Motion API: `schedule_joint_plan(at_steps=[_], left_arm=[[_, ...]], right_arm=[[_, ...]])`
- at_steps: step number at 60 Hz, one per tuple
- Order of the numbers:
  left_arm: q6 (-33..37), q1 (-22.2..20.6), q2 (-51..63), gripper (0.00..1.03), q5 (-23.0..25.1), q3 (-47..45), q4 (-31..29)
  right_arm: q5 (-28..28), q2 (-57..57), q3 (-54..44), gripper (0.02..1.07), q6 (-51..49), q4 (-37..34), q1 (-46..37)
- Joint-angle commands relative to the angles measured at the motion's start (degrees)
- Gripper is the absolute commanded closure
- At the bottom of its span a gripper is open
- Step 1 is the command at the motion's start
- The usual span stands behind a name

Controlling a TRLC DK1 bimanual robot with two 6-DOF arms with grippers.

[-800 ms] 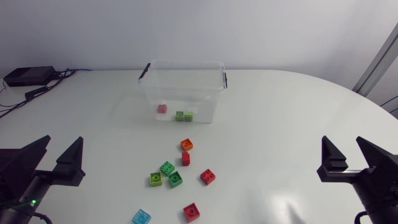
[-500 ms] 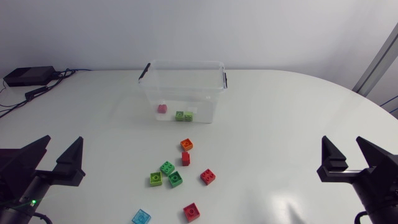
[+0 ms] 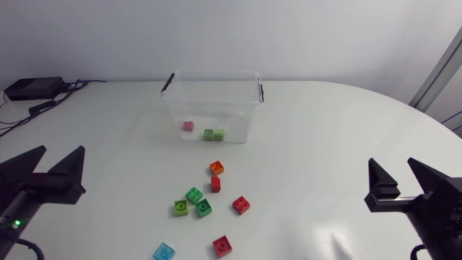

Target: Place the duplo bricks in the container

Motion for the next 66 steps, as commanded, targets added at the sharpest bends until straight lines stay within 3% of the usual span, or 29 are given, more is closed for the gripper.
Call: schedule_joint_plan(at_steps=[1,17,27,38,51,66], left_arm=[[-2.6,-0.7,6.1,0.08,-0.3,6.1,-1.9],[-5.6,-6.0,17.6,0.08,-0.3,14.0,-8.1],[-3.4,-7.1,34.6,0.07,0.0,23.3,-19.4],[1.5,-7.8,46.5,0.07,7.9,28.0,-24.3],[4.2,-17.1,57.2,0.08,9.1,30.9,-30.8],[4.4,-23.9,63.9,0.09,8.9,31.8,-35.8]], right_arm=[[-0.1,3.7,4.0,0.07,0.7,0.2,0.5],[0.2,16.9,12.6,0.07,0.8,-2.1,4.3],[0.2,25.6,17.1,0.07,0.9,-4.2,5.8],[1.3,33.7,21.9,0.07,2.8,-8.1,8.2],[1.4,42.3,27.7,0.07,3.7,-16.0,13.0],[0.6,47.7,31.3,0.07,6.4,-21.7,18.9]])
